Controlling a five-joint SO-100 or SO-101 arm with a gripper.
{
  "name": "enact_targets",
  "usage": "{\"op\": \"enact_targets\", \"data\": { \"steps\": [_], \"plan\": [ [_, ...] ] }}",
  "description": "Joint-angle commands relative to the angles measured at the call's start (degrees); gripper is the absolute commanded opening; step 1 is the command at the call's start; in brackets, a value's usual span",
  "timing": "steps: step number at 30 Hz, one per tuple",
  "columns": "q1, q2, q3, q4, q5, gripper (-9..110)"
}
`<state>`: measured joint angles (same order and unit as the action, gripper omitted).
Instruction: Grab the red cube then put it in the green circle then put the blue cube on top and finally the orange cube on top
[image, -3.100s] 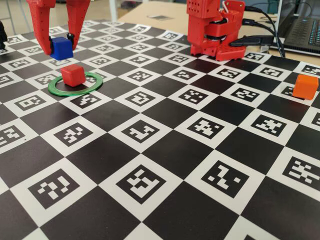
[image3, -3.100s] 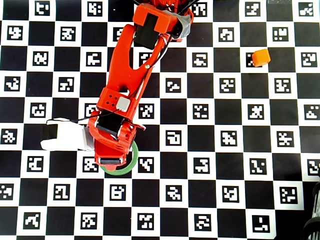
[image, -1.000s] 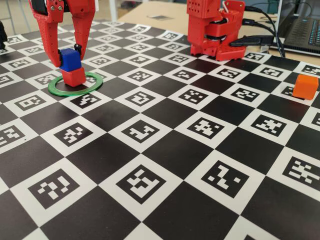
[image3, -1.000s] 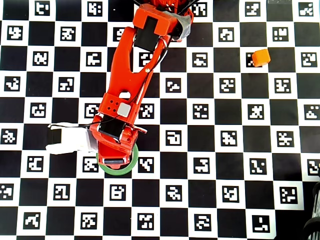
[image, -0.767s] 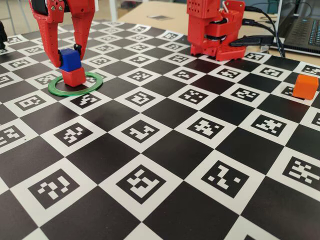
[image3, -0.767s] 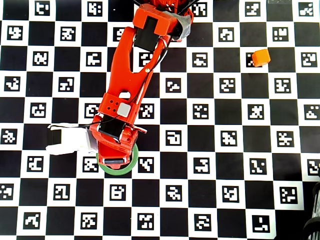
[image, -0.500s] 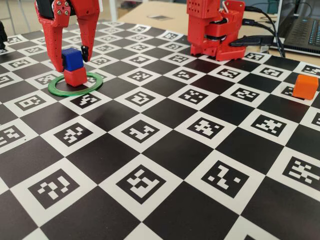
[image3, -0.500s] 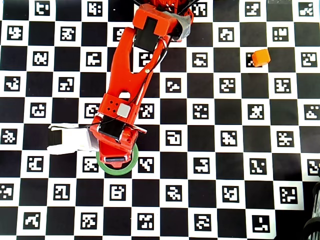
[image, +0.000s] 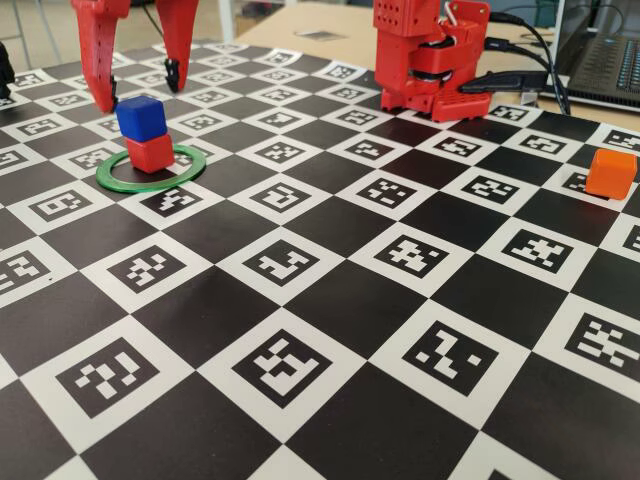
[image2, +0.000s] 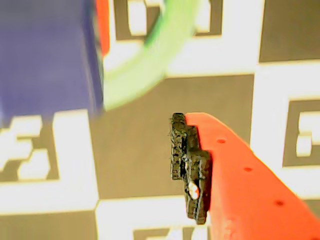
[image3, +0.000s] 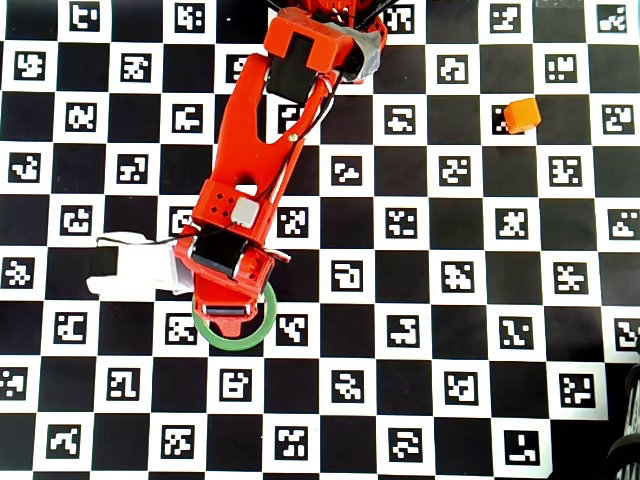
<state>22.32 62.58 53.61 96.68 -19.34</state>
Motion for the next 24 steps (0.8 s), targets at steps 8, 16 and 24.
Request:
{"op": "enact_targets", "data": {
  "steps": [8, 16, 24],
  "plan": [
    [-7.29, 25.22, 1.32, 8.44, 16.00, 30],
    [-22.59, 36.39, 18.54, 8.17, 26.89, 30],
    [-43.86, 40.17, 26.72, 5.98, 45.00, 32]
  ]
}}
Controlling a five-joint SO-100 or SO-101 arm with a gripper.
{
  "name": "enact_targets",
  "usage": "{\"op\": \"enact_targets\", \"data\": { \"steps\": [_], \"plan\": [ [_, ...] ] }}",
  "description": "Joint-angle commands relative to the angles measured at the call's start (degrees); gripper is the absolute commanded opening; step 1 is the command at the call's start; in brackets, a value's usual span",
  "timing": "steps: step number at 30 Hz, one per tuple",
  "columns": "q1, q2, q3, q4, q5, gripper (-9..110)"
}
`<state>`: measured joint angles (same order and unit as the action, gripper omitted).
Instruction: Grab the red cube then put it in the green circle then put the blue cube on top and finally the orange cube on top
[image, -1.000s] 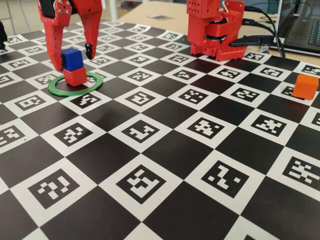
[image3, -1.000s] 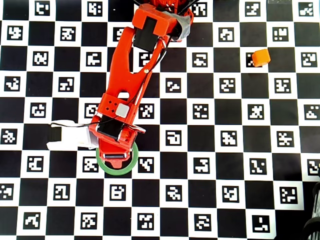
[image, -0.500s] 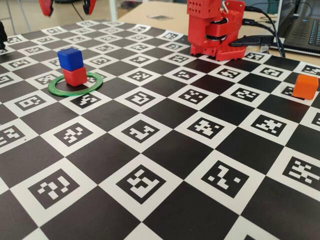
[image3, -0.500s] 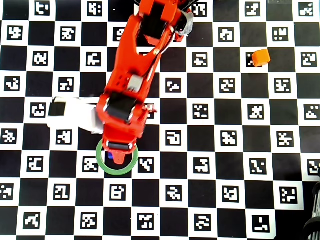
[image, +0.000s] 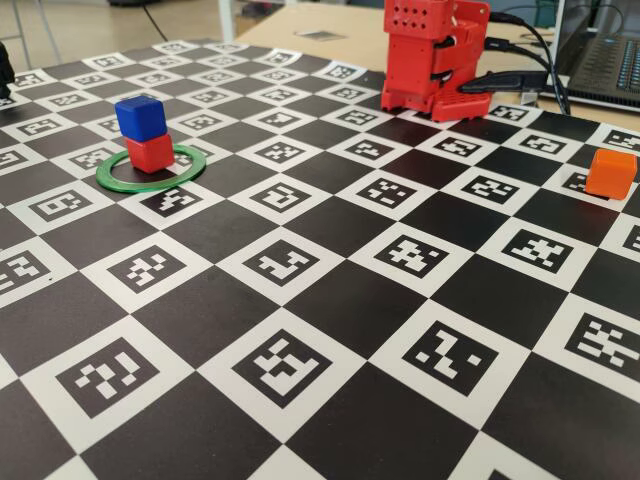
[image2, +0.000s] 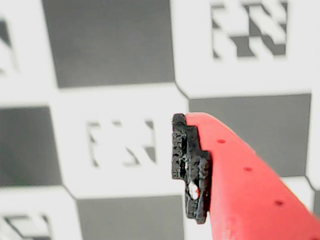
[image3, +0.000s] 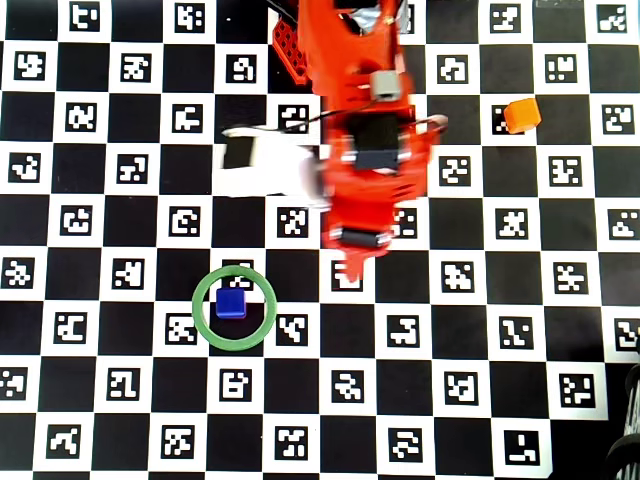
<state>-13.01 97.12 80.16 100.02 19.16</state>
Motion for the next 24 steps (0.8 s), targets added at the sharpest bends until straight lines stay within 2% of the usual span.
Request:
{"op": "enact_targets", "data": {
  "steps": [1, 12, 20, 24],
  "plan": [
    [-11.16, 5.98, 0.88, 1.93, 7.91, 33],
    [-34.80, 8.53, 13.01, -13.89, 26.28, 35],
    [-42.19, 11.78, 20.74, -20.74, 35.24, 33],
    [-45.97, 14.68, 27.16, -22.24, 36.04, 33]
  ]
}}
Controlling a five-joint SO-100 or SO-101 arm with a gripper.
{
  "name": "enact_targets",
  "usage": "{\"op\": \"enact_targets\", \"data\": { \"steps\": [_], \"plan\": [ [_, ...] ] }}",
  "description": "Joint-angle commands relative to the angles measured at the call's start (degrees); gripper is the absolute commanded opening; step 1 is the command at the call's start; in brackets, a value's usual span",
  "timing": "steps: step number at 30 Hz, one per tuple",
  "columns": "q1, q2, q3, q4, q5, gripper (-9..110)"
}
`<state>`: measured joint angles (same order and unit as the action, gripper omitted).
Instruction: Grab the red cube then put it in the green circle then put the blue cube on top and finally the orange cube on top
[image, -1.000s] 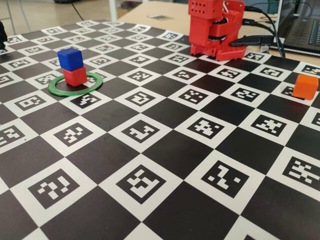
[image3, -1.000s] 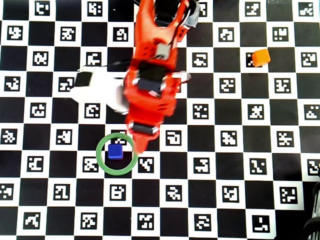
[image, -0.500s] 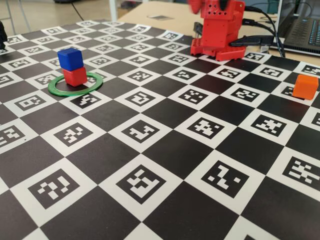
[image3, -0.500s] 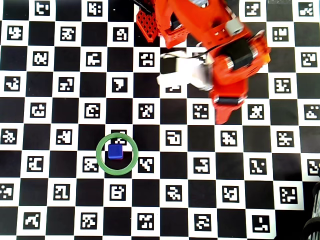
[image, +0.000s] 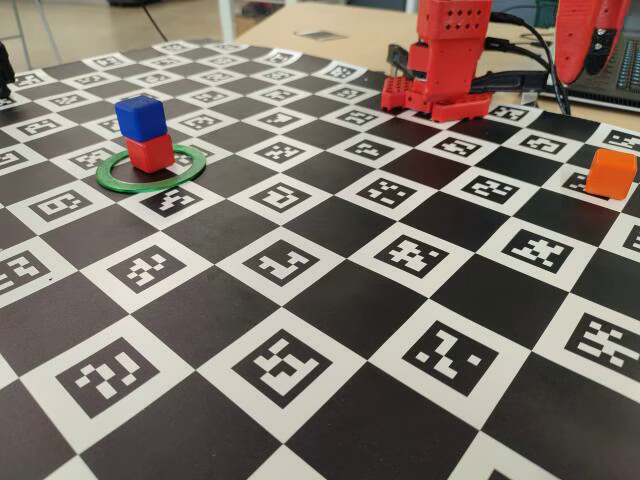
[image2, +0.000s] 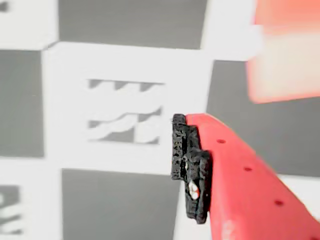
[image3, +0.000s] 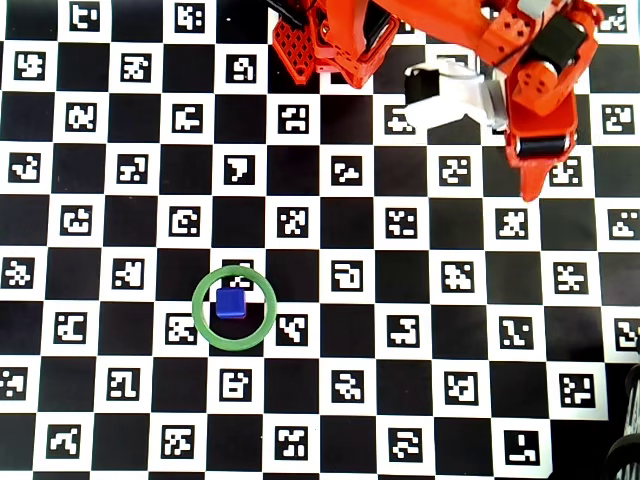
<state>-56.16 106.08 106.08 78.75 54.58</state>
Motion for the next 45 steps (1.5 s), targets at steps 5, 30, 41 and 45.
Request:
{"op": "enact_targets", "data": {
  "steps": [5, 30, 41, 45],
  "plan": [
    [-7.12, 15.73, 10.37, -5.45, -0.18, 34],
    [-17.14, -2.29, 7.12, -6.15, 8.35, 43],
    [-14.50, -15.21, 1.14, -12.66, 9.49, 42],
    [-14.50, -15.47, 2.37, -13.54, 10.02, 42]
  ]
}}
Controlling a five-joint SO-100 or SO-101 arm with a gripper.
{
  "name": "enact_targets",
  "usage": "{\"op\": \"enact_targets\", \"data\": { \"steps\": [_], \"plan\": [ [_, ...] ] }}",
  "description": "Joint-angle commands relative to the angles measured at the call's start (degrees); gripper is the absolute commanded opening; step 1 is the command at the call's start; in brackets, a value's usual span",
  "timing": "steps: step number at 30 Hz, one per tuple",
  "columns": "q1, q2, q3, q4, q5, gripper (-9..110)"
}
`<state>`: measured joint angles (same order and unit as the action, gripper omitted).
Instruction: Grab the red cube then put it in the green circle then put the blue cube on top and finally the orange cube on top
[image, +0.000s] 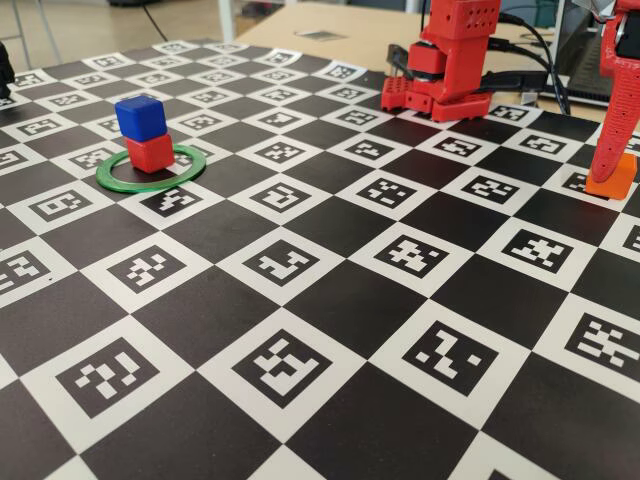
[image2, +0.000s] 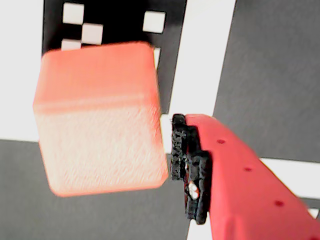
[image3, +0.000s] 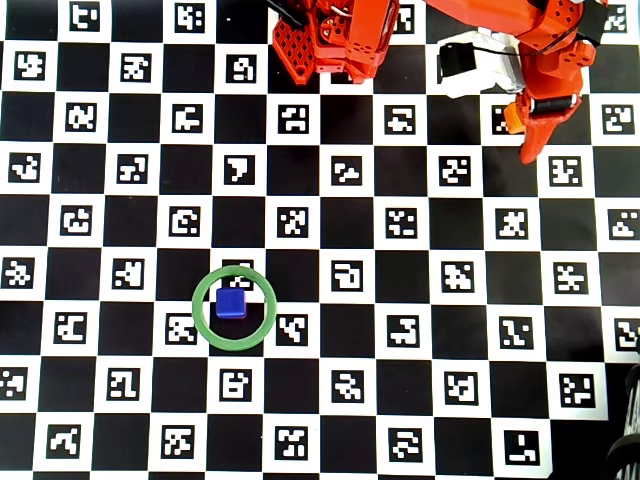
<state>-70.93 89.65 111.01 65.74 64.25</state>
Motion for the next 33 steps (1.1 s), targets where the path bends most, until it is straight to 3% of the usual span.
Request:
{"op": "enact_targets", "data": {
  "steps": [1, 33],
  "plan": [
    [0.18, 0.70, -2.46, -0.62, 0.44, 41],
    [0.00, 2.99, 4.04, -9.23, -0.26, 36]
  ]
}}
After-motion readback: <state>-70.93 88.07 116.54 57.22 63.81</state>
